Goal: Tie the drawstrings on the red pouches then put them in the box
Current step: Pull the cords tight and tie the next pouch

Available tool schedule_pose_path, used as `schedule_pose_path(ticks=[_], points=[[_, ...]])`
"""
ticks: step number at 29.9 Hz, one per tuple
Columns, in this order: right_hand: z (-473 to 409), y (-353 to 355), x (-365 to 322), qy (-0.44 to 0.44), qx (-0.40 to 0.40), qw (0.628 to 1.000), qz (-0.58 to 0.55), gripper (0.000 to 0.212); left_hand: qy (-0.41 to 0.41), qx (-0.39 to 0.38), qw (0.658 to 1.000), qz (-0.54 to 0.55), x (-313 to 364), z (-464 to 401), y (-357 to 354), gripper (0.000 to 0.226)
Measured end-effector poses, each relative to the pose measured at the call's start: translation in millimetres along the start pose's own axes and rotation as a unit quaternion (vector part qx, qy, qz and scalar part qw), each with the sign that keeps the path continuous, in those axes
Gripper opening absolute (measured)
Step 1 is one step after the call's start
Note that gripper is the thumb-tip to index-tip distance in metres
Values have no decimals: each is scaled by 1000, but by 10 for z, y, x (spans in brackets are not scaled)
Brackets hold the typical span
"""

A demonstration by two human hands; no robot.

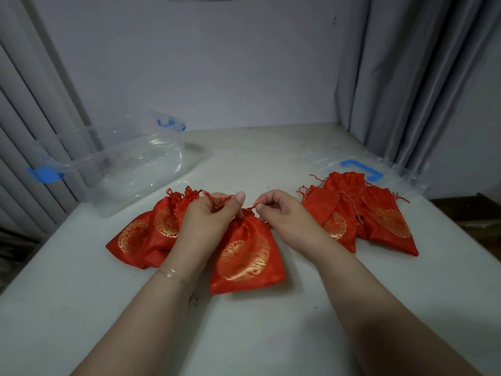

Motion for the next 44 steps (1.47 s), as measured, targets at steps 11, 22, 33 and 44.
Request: schedule_pose_path(ticks=[11, 22, 33, 44], points=[[157, -192, -173, 247, 10, 904, 349, 13, -47, -59, 976, -204, -90, -61, 53, 13], [45, -20, -62, 81, -46, 991, 93, 26, -23, -92, 993, -73, -15, -6, 44, 3], [8, 27, 1, 13, -36, 992, 121, 26, 5, -78, 996, 47, 67, 10, 116, 10], [111, -81, -48, -111, -162, 960, -201, 39, 23, -24, 999, 19, 2, -50, 178, 8]])
Point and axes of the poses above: each hand's wrist, its own z-axis away from the middle knuckle, its own y-axis out of the back of the hand, x = y × z, the point moved 4 cm from there along -z, towards the middle knuckle, and after that the axes turned 1 degree about -x, right-handed, at the moved point
